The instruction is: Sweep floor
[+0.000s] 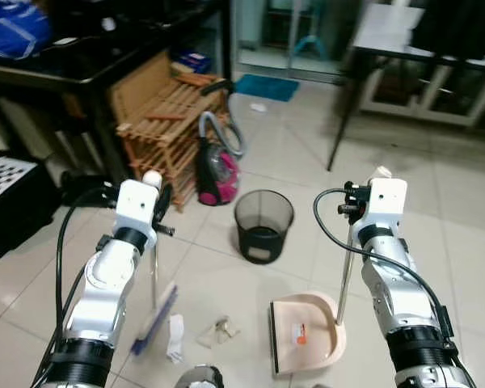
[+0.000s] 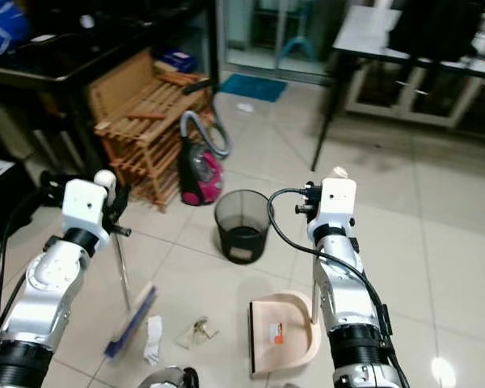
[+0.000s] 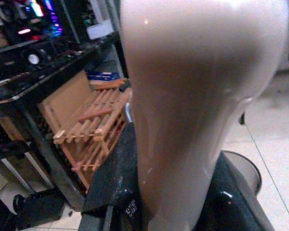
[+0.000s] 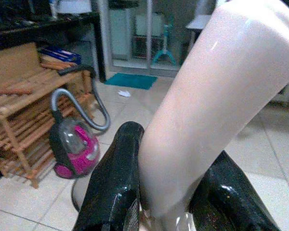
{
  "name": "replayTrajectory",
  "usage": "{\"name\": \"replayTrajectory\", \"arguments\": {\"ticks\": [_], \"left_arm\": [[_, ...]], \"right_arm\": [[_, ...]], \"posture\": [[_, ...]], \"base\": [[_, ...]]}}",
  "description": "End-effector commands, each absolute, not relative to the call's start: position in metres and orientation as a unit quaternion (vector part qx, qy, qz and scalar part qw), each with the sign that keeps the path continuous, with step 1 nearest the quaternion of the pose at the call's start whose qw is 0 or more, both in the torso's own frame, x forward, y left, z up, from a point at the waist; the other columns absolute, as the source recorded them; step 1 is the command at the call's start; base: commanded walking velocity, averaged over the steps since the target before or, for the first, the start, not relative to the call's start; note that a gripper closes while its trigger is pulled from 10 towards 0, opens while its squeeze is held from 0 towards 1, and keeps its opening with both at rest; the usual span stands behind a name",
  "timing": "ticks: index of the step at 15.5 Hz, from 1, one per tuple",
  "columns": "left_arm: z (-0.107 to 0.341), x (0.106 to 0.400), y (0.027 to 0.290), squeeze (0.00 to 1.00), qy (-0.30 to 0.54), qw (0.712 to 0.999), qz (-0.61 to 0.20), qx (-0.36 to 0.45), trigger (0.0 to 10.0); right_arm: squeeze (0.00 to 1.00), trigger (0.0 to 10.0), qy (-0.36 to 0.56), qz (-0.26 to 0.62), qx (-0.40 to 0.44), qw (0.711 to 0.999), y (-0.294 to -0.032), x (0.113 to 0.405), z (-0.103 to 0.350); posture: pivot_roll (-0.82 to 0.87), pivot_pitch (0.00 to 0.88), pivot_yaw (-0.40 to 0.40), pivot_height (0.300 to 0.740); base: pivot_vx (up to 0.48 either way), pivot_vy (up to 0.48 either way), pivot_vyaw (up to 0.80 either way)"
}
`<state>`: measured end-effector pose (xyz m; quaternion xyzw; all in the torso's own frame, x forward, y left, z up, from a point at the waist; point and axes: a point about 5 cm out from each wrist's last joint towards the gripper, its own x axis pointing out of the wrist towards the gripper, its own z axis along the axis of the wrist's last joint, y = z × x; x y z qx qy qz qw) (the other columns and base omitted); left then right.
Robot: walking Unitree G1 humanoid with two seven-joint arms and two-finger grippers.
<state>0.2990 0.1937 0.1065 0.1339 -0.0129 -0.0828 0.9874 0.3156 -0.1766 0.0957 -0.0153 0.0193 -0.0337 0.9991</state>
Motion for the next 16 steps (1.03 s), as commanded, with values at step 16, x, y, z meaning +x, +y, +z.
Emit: {"name": "replayTrajectory", "arguments": {"ticks": [16], "left_arm": [[0.118, 0.304, 0.173, 0.00, -0.057, 0.988, -0.092, 0.108, 10.0]], "right_arm": [[0.00, 10.0, 0.023, 0.007, -0.028, 0.999, -0.147, 0.316, 0.093]], "posture": [[0.03, 0.183, 0.016, 0.740]], "base": [[0.243, 0.000, 0.08]]}}
